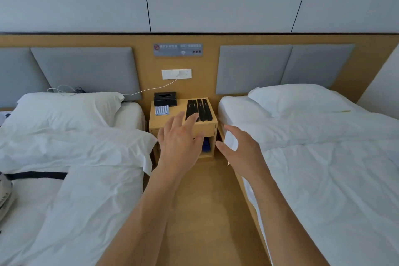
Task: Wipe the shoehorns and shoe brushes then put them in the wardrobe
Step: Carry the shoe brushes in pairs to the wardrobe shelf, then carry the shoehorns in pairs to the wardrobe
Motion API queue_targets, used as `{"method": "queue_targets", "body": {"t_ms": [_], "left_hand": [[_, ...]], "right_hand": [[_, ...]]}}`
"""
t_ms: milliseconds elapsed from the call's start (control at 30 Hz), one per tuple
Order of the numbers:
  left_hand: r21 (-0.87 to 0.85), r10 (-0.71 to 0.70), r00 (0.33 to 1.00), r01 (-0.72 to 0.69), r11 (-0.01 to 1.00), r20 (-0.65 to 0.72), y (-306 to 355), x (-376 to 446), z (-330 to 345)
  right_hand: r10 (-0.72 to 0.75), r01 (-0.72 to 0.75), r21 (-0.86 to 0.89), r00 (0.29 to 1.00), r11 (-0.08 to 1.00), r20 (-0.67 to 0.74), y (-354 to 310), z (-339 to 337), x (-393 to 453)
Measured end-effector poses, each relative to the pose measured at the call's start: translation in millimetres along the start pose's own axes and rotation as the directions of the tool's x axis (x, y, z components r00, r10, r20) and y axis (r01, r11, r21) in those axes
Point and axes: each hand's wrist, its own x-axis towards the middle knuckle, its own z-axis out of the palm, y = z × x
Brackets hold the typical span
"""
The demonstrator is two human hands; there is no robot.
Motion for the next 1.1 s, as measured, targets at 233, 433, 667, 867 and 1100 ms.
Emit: {"method": "queue_targets", "body": {"t_ms": [233, 433, 667, 867, 1100], "left_hand": [[-0.012, 0.002, 1.0, -0.002, 1.0, 0.008, -35.0, 122.8, 52.7], [-0.002, -0.017, 1.0, 0.017, 1.0, -0.001, -49.1, 257.4, 94.9], [-0.036, -0.075, 0.995, 0.077, 0.996, 0.061, -65.2, 371.3, 140.4], [-0.048, -0.1, 0.99, 0.105, 0.993, 0.103, -86.6, 460.0, 182.1], [-0.063, -0.044, 0.983, 0.056, 0.996, 0.177, -115.8, 581.7, 236.6]], "right_hand": [[-0.011, 0.011, 0.019, 1.0, 1.0, 0.024, 15.2, 46.2, 133.1], [-0.018, 0.017, 0.008, 0.996, 1.0, 0.09, 23.8, 72.0, 274.6], [-0.004, 0.006, -0.015, 0.989, 1.0, 0.145, 40.4, 96.7, 405.3], [0.052, -0.049, -0.024, 0.986, 0.998, 0.161, 60.6, 126.5, 496.2], [0.149, -0.139, -0.084, 0.982, 0.987, 0.118, 71.9, 159.0, 606.5]]}}
